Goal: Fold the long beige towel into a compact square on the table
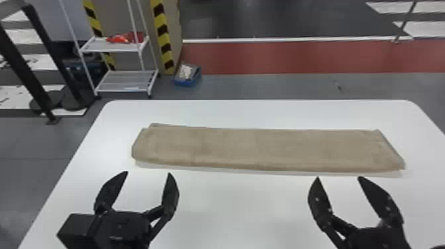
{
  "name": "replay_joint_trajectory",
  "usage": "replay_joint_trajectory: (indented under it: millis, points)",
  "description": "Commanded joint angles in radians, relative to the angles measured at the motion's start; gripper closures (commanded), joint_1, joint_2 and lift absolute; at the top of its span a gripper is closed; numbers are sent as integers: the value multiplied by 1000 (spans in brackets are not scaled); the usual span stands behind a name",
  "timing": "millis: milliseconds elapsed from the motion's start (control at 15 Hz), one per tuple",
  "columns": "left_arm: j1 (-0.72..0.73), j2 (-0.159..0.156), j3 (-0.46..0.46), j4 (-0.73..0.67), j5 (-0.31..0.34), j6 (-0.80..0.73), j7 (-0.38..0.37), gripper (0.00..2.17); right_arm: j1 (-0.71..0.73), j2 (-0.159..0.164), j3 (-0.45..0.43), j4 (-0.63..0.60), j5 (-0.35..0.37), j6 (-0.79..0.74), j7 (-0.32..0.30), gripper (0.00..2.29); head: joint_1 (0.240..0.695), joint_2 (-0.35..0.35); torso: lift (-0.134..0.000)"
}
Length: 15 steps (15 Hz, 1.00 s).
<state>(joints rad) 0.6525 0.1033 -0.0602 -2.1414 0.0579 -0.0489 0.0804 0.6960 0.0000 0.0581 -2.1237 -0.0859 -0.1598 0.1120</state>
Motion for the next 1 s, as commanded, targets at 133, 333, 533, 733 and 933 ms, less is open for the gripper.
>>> replay_joint_trajectory:
  millis: [133, 333, 533, 733, 933]
  points:
    - [6, 3, -1, -11, -1, 2, 1, 43, 5, 1, 0, -7, -2, 0, 0, 130, 695, 55, -123]
    - [9, 3, -1, -17, -6, 2, 1, 53, 7, 1, 0, -13, -2, 0, -2, 130, 695, 54, -123]
    - [9, 3, -1, -17, -6, 2, 1, 63, 5, 1, 0, -13, -3, 3, -3, 130, 695, 53, -123]
    - [7, 1, -1, -15, -6, 2, 1, 63, 4, 1, -1, -13, -3, 6, -3, 130, 695, 52, -123]
    - [3, 1, 3, -6, -1, 2, -1, 63, -4, 1, -1, -9, -5, 21, -3, 130, 695, 52, -123]
